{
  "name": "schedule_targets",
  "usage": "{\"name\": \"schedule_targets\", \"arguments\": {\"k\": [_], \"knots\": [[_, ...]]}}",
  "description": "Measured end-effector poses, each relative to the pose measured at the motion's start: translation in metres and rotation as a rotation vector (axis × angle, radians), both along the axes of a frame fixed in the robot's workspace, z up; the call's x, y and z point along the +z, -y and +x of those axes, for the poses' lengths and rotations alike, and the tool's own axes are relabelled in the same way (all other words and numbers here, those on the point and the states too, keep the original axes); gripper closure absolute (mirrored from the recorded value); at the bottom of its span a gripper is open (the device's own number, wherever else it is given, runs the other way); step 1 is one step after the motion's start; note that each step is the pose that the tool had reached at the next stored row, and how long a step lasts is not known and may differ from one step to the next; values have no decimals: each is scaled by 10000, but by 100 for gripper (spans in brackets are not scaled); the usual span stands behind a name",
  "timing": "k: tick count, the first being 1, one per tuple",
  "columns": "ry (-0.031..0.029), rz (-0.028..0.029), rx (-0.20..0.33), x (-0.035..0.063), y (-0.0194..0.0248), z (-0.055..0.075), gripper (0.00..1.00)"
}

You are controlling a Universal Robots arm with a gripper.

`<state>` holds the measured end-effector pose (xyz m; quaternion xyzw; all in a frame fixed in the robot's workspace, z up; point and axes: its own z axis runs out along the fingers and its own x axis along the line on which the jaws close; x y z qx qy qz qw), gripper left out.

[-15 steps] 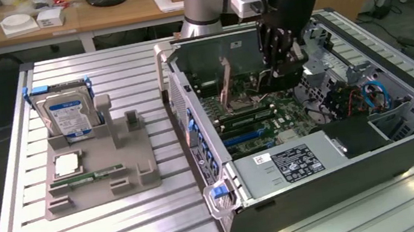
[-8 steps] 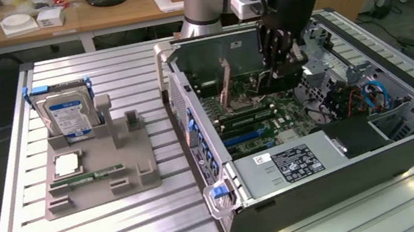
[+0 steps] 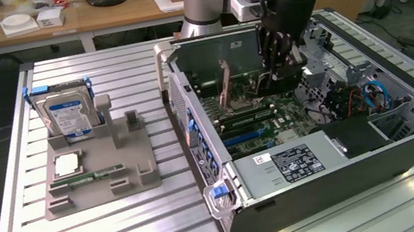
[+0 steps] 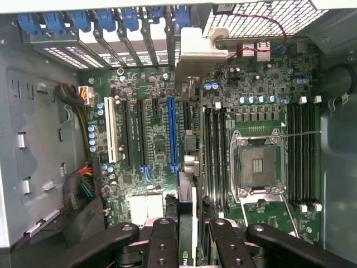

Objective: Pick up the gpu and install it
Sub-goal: 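Insert the gpu into the slot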

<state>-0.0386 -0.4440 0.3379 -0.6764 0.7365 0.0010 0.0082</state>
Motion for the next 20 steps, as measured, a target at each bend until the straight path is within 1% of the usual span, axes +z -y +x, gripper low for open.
{"name": "schedule_targets", "arguments": {"k": [5,8,10,11,13,14,16,20], "knots": [[-6,-9,1,-31,0,-2,74],[-10,-54,0,-42,1,-2,74],[-9,-65,4,-50,2,-1,74],[-17,-97,18,-56,2,-1,74],[-18,-107,90,-78,2,-2,74],[-21,-122,146,-90,3,-2,74],[-20,-129,323,-126,2,-2,74],[-16,-136,902,-186,2,-2,74]]}}
